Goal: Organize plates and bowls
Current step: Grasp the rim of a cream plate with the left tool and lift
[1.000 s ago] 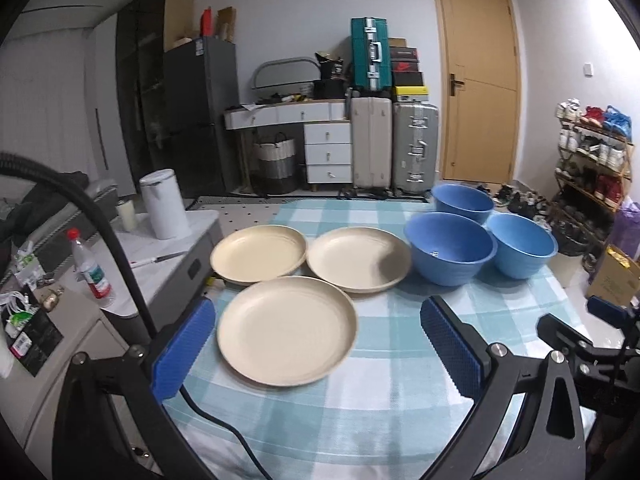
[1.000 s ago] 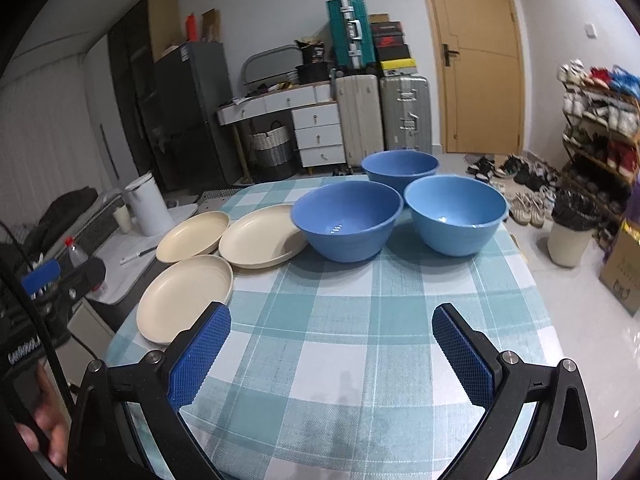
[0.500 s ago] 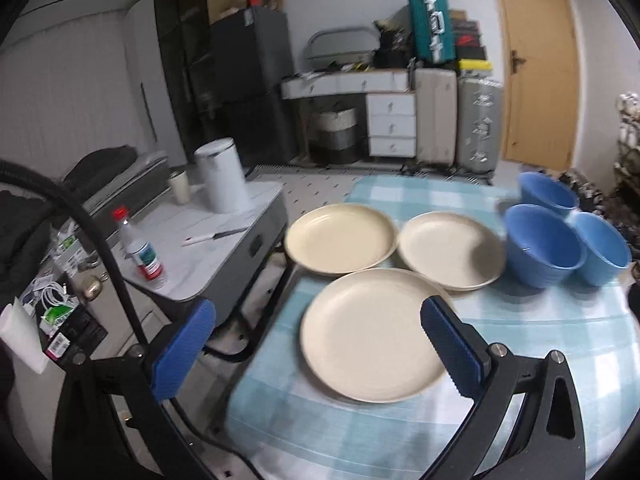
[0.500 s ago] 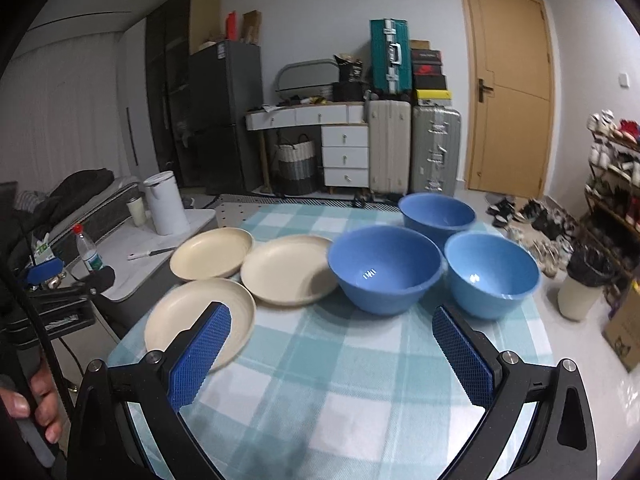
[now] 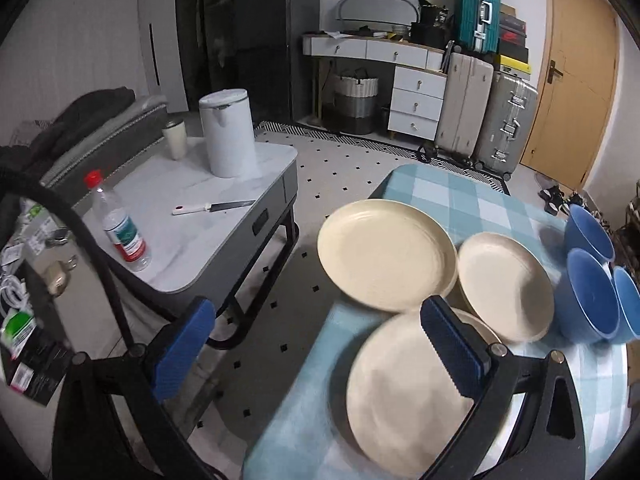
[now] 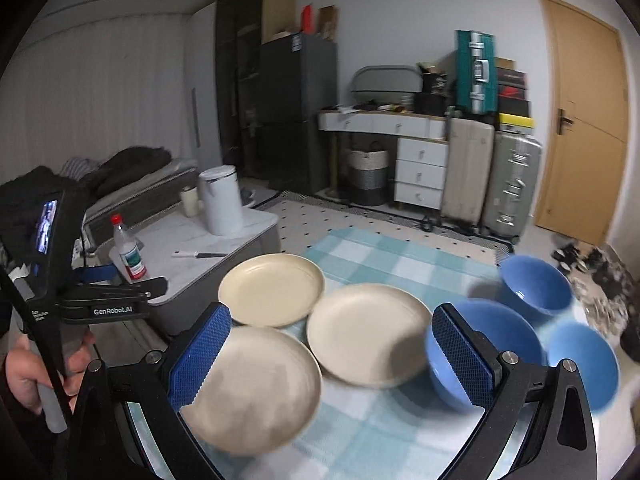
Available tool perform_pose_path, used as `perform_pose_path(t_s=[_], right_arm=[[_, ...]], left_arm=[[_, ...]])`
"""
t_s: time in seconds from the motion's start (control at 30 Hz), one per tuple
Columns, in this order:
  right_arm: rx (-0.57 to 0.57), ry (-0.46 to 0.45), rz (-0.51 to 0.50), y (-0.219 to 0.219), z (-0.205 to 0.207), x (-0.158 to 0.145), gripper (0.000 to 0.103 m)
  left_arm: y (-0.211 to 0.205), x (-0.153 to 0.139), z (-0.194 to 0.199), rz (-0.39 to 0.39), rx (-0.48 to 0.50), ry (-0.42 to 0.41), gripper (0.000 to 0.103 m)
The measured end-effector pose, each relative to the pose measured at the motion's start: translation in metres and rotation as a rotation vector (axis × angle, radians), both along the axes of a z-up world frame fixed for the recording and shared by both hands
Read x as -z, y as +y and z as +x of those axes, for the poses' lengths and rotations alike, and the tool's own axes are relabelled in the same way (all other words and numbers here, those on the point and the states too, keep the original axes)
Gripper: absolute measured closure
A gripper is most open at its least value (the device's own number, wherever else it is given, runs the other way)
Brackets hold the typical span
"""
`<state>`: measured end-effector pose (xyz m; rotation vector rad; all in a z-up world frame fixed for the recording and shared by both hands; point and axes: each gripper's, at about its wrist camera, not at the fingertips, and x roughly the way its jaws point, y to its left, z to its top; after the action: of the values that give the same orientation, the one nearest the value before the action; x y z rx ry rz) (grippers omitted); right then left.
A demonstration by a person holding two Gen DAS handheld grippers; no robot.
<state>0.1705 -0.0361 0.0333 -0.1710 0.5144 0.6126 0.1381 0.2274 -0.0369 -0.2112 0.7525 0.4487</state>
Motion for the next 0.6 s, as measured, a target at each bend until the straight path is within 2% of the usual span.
perform_pose_path(t_s=[0.1, 0.2, 0.33, 0.43, 0.5, 0.6], right_arm=[[-0.039, -0.015, -0.010, 0.033, 0.029, -0.002, 0.000], [-0.096, -0.028, -0.083, 0.075, 0.056, -0.001, 0.000], [-0.148, 0.059, -0.145, 0.124, 0.103, 0.012, 0.000], [-0.144, 0.114, -0.213, 0.155, 0.139, 0.031, 0.000], [-0.166, 0.159, -0.250, 0.169, 0.157, 0.045, 0.000], [-0.226, 0.194, -0.334, 0.197, 0.182, 0.067, 0.000]], left_arm=[[0.016, 0.005, 0.020, -0.019, 0.003, -0.006, 0.000], [0.029, 0.013, 0.039, -0.028, 0.001, 0.009, 0.000], [0.047, 0.027, 0.063, -0.083, 0.001, 0.031, 0.000], [0.060, 0.037, 0.077, -0.106, -0.005, 0.035, 0.000], [0.064, 0.046, 0.088, -0.086, 0.017, 0.051, 0.000], [0.065, 0.056, 0.104, -0.008, 0.043, 0.120, 0.000]])
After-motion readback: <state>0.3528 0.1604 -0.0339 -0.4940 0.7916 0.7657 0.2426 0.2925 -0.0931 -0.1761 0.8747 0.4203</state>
